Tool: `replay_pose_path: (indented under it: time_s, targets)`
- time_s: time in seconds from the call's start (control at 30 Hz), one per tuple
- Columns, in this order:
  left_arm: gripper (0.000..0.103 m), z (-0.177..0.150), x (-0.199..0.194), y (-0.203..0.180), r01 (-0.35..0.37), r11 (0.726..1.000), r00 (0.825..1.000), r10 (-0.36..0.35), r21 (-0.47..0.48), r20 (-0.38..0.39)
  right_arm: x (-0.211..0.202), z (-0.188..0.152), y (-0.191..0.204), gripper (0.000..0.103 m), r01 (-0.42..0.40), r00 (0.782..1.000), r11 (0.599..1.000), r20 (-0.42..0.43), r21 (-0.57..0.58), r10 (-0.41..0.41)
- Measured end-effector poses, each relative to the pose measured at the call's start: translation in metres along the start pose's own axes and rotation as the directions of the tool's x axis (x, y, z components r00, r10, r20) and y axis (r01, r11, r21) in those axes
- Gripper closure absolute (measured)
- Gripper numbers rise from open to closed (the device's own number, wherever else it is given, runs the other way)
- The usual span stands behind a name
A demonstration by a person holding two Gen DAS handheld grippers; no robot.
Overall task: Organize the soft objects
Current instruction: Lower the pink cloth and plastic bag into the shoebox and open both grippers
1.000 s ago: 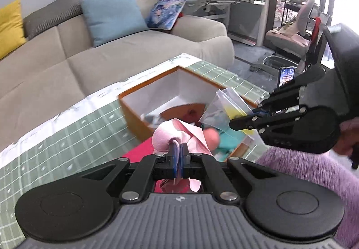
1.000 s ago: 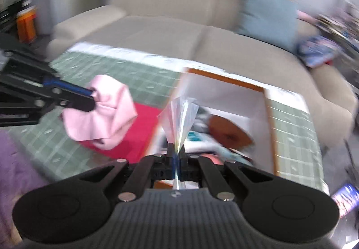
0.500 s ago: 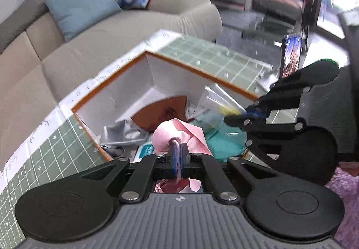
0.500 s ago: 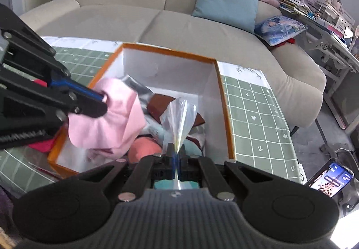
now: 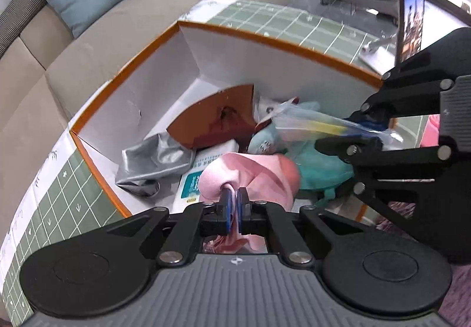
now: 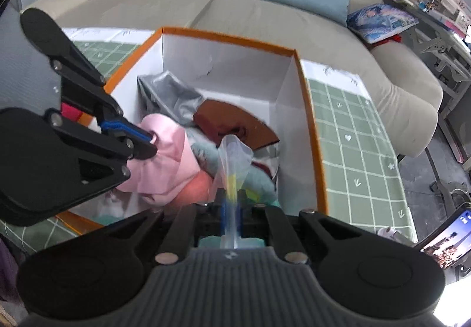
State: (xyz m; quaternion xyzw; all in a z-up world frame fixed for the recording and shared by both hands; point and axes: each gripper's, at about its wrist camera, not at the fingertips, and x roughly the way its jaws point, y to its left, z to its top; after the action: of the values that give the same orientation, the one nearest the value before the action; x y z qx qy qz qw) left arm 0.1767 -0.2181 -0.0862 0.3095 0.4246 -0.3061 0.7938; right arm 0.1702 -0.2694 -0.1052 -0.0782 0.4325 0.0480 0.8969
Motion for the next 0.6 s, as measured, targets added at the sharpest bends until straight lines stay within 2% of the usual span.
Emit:
replay_pose_path:
  time_s: [0.07, 0.13, 0.2, 0.27, 0.3, 0.43, 0.5, 0.6]
  targets:
    - [0.091, -0.001, 0.005, 0.001, -0.003, 1.0, 1.0, 0.003, -0.004, -0.012, 0.004, -0.001, 0.001, 0.094, 0.004, 1.0, 1.0, -0.012, -0.005, -0.004]
    - [0.076, -0.002, 0.006, 0.003, 0.002, 1.0, 1.0, -0.002, -0.017, -0.014, 0.004, -0.001, 0.001, 0.093, 0.005, 1.0, 1.0, -0.012, -0.003, -0.005]
    - [0.066, -0.003, 0.006, 0.003, -0.003, 1.0, 1.0, 0.003, -0.013, -0.006, 0.003, -0.002, 0.001, 0.081, 0.007, 1.0, 1.0, -0.009, 0.0, -0.007]
    - [0.056, -0.003, 0.002, 0.005, -0.011, 1.0, 1.0, 0.011, -0.018, 0.011, 0.001, -0.003, 0.0, 0.073, 0.007, 1.0, 1.0, -0.003, 0.003, -0.007]
    - [0.052, -0.003, -0.001, 0.007, -0.008, 1.0, 1.0, 0.009, -0.022, 0.019, -0.001, -0.003, 0.0, 0.073, 0.007, 1.0, 1.0, 0.002, 0.003, -0.007]
    - [0.043, -0.001, -0.022, 0.018, -0.014, 0.999, 0.996, 0.017, -0.031, 0.082, -0.009, 0.0, 0.001, 0.067, 0.011, 1.0, 1.0, 0.026, -0.009, -0.011]
    - [0.042, 0.0, -0.033, 0.024, -0.019, 0.999, 0.994, 0.023, -0.043, 0.104, -0.015, 0.0, 0.004, 0.055, 0.022, 0.999, 1.0, 0.043, -0.017, -0.022]
    - [0.04, -0.001, -0.05, 0.036, -0.038, 0.997, 0.988, 0.048, -0.072, 0.144, -0.026, 0.004, 0.007, 0.048, 0.027, 0.997, 0.999, 0.072, -0.021, -0.025]
